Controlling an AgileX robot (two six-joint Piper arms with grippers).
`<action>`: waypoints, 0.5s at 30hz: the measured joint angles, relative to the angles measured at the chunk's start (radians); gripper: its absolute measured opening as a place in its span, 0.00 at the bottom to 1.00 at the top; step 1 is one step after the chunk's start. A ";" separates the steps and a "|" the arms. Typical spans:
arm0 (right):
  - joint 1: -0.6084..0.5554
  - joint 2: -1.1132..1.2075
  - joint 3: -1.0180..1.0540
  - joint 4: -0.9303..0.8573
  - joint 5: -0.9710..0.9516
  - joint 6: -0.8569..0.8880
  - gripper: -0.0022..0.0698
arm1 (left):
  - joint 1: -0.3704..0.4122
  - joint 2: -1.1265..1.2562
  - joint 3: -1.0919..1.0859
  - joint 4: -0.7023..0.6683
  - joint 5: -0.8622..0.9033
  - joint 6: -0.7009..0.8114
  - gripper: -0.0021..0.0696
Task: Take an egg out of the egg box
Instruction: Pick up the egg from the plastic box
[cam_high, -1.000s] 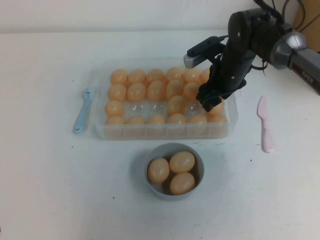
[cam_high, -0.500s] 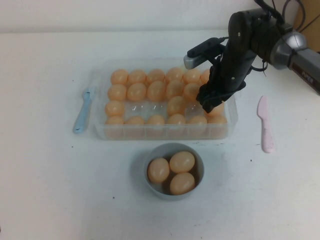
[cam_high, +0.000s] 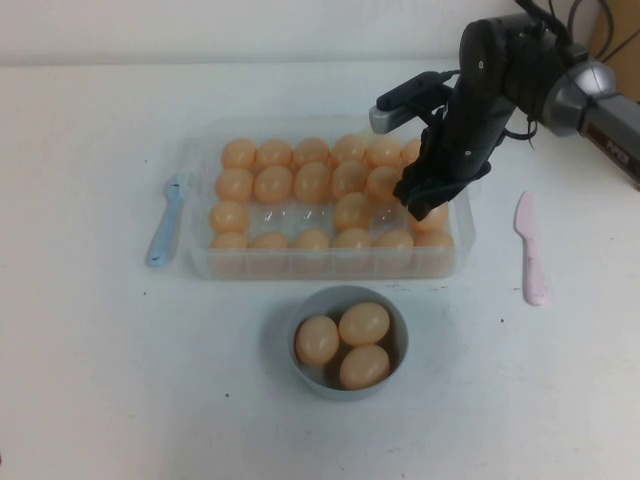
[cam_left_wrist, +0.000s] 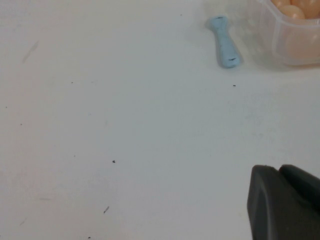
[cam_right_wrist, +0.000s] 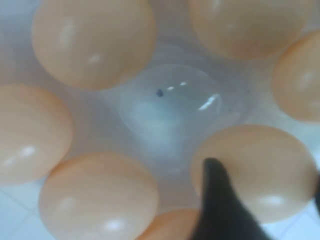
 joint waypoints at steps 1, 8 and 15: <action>-0.002 0.000 -0.007 0.000 0.002 0.004 0.50 | 0.000 0.000 0.000 0.000 0.000 0.000 0.02; -0.002 0.007 -0.087 0.020 0.029 0.048 0.13 | 0.000 0.000 0.000 0.000 0.000 0.000 0.02; -0.002 -0.040 -0.110 0.020 0.031 0.044 0.12 | 0.000 0.000 0.000 0.000 0.000 0.000 0.02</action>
